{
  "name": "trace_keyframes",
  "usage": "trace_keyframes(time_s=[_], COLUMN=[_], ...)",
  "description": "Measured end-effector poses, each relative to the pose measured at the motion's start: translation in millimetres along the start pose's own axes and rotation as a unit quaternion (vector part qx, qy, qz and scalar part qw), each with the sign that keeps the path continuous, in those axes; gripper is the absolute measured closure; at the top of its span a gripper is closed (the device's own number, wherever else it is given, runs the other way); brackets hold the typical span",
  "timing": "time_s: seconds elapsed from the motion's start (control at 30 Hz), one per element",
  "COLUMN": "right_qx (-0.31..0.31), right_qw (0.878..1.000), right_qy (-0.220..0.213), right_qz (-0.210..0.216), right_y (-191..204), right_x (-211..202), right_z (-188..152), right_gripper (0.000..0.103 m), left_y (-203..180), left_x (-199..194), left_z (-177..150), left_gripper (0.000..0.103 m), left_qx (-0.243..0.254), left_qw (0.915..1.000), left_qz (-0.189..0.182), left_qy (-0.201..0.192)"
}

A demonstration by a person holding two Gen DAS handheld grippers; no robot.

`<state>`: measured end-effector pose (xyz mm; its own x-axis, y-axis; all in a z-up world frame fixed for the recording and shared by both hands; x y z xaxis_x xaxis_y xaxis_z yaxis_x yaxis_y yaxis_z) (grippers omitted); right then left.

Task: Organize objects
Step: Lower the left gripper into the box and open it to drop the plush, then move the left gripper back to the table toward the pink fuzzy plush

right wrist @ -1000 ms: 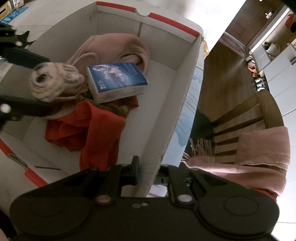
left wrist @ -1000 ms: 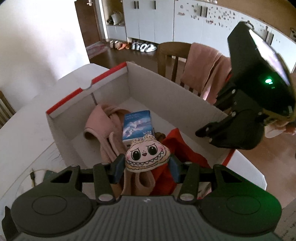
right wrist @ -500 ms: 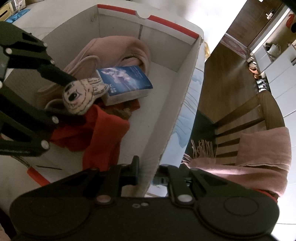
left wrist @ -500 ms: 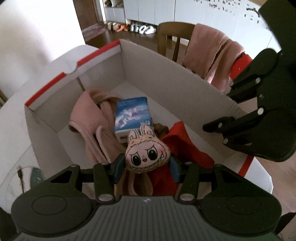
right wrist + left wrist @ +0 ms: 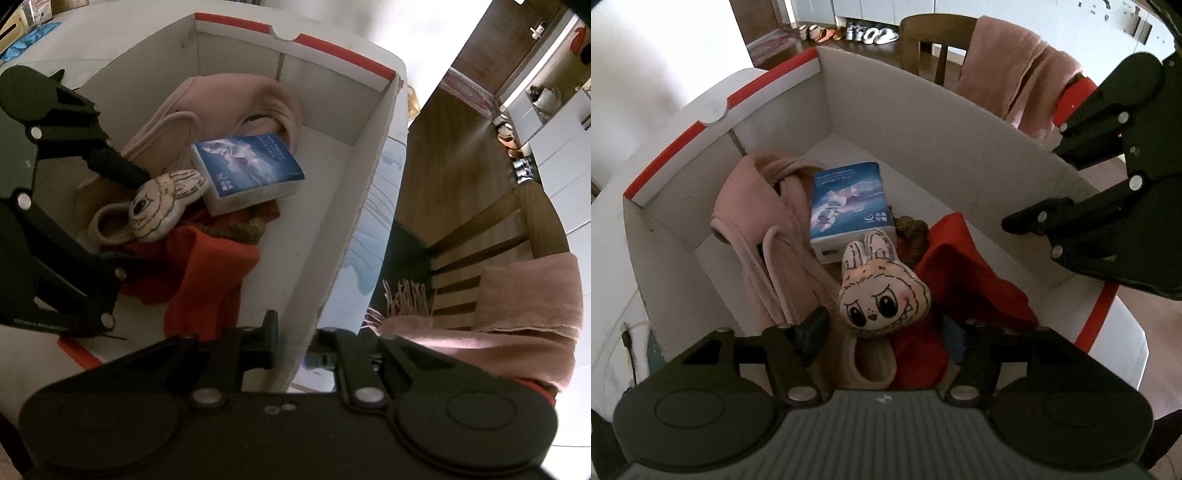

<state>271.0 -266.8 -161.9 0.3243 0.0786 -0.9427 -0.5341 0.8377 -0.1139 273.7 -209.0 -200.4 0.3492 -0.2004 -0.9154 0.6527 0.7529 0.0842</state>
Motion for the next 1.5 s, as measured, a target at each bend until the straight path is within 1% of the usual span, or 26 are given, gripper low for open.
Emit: trace_keyframes(time_s=[0.07, 0.33, 0.43, 0.5, 0.6, 0.73, 0.77, 0.8, 0.87, 1.03, 1.1, 1.2, 1.33, 1.37, 1.4, 1.47, 1.5], right_qx=[-0.001, 0.0, 0.0, 0.002, 0.004, 0.007, 0.007, 0.007, 0.009, 0.02, 0.023, 0.026, 0.026, 0.025, 0.025, 0.026, 0.026], right_qw=[1.0, 1.0, 1.0, 1.0, 1.0, 1.0, 1.0, 1.0, 1.0, 1.0, 1.0, 1.0, 1.0, 1.0, 1.0, 1.0, 1.0], right_qy=[0.0, -0.003, -0.004, -0.004, -0.006, -0.005, -0.005, -0.005, -0.004, -0.004, -0.004, -0.003, 0.001, 0.001, 0.002, 0.002, 0.002], right_qz=[0.0, 0.0, -0.001, 0.0, 0.0, 0.002, 0.003, 0.003, 0.005, 0.008, 0.01, 0.012, 0.01, 0.009, 0.009, 0.007, 0.006], right_y=[0, 0, 0, 0, 0, -1, -2, -2, -2, -2, -3, -4, -2, -2, -1, -1, -1], right_x=[0, -1, -3, -3, -5, -5, -5, -4, -4, -4, -6, -7, -5, -5, -5, -5, -5], right_z=[-1, 0, 0, 0, 0, 0, -1, -1, 0, -1, -1, -2, -3, -3, -3, -3, -3], right_gripper=[0.092, 0.091, 0.091, 0.091, 0.091, 0.092, 0.092, 0.092, 0.091, 0.091, 0.091, 0.091, 0.09, 0.09, 0.09, 0.09, 0.09], left_y=[2, 5, 5, 4, 5, 15, 19, 23, 31, 52, 58, 71, 95, 102, 110, 126, 134], left_x=[-3, -17, -27, -35, -49, -71, -76, -80, -92, -112, -120, -130, -143, -145, -146, -148, -149], left_z=[-2, -8, -11, -13, -18, -28, -31, -32, -38, -51, -59, -74, -100, -106, -112, -128, -136], left_gripper=[0.036, 0.036, 0.035, 0.031, 0.03, 0.029, 0.028, 0.024, 0.021, 0.02, 0.018, 0.017, 0.017, 0.015, 0.009, 0.004, 0.004], left_qx=[-0.005, -0.018, -0.016, -0.014, -0.017, -0.046, -0.053, -0.059, -0.073, -0.111, -0.123, -0.146, -0.19, -0.201, -0.213, -0.241, -0.254], left_qw=[1.0, 0.9996, 0.9992, 0.9986, 0.9976, 0.9949, 0.9939, 0.993, 0.9905, 0.9831, 0.9803, 0.976, 0.9665, 0.964, 0.9614, 0.9544, 0.9502], left_qz=[-0.002, -0.003, -0.001, 0.0, 0.002, -0.001, 0.0, 0.003, 0.014, 0.038, 0.048, 0.057, 0.08, 0.086, 0.091, 0.102, 0.108], left_qy=[-0.005, -0.023, -0.038, -0.05, -0.067, -0.09, -0.097, -0.102, -0.116, -0.141, -0.147, -0.151, -0.153, -0.151, -0.148, -0.143, -0.144])
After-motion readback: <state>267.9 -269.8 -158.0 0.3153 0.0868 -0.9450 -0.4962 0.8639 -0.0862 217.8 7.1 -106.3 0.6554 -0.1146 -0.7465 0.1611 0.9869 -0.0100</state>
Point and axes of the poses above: each gripper's, at about its wrist camera, not at the fingertips, and x roughly the way its jaws point, y to its left, z to its top, the point moved 4 cm from there along x, roughly the way its jaws point, and after that the axes turned 2 degrees about z, right-handed, at the moved point
